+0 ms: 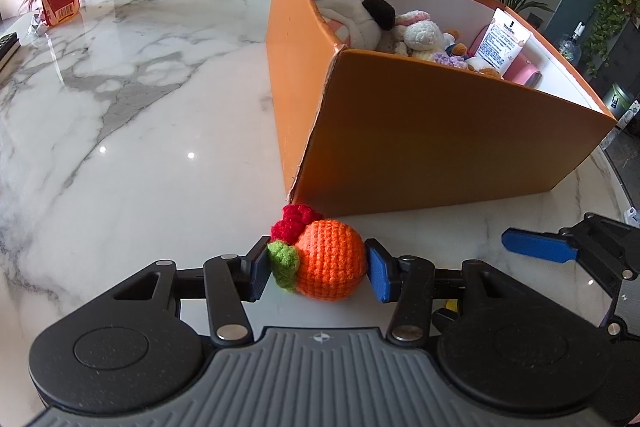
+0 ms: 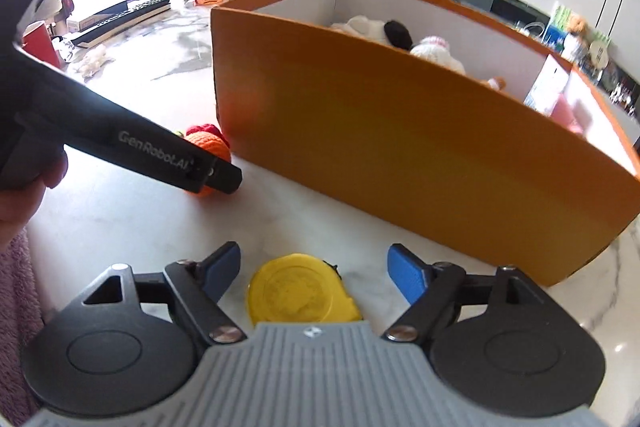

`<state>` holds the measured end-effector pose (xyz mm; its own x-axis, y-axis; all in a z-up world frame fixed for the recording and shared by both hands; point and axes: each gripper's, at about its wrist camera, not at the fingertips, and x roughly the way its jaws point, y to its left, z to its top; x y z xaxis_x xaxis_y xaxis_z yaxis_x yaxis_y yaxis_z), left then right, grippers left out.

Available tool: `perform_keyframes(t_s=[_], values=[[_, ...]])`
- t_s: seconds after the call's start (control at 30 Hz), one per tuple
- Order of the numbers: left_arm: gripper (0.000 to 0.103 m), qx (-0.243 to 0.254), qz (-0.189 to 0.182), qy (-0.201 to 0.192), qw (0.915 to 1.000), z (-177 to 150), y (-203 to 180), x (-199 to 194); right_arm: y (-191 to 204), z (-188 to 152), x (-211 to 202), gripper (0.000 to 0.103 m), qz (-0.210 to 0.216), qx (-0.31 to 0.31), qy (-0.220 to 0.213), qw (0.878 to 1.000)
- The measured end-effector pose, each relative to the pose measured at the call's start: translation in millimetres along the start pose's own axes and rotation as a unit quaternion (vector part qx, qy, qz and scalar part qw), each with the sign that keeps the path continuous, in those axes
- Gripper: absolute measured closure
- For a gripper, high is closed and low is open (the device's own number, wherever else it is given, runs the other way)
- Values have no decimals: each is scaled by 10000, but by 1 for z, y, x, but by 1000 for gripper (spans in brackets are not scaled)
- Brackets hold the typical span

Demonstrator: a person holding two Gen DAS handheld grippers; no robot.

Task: Organize objects
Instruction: 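Lift the fruit with left tool while right tool lifts the tape measure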

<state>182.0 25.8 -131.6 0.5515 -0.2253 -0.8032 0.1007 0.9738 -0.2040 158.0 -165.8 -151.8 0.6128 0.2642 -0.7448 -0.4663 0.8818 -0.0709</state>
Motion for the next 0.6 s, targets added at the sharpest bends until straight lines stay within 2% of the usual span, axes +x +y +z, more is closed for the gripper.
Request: perform_keyframes(t_s=[0.1,0.2,0.27,0.33,0.6], values=[[46,-18,-68,10,10000,-1,1,-1,-7,-6,4,29,276,304,178,9990],[46,-5,-102,22,9999,-1,1,-1,-9,-9,4,30,328,381,194,9985],[46,-31,-135,37,9999,-1,2,-2,-9,-10,3,33,274,393,182,9987],[46,-74,-162,49,9998,-1,4,-3,-6,-11,1,41,187,337,202,9991],[46,-127,-217,100,9996,-4,8,-7,-2,-11,-7,43,-66,674,475,9966]])
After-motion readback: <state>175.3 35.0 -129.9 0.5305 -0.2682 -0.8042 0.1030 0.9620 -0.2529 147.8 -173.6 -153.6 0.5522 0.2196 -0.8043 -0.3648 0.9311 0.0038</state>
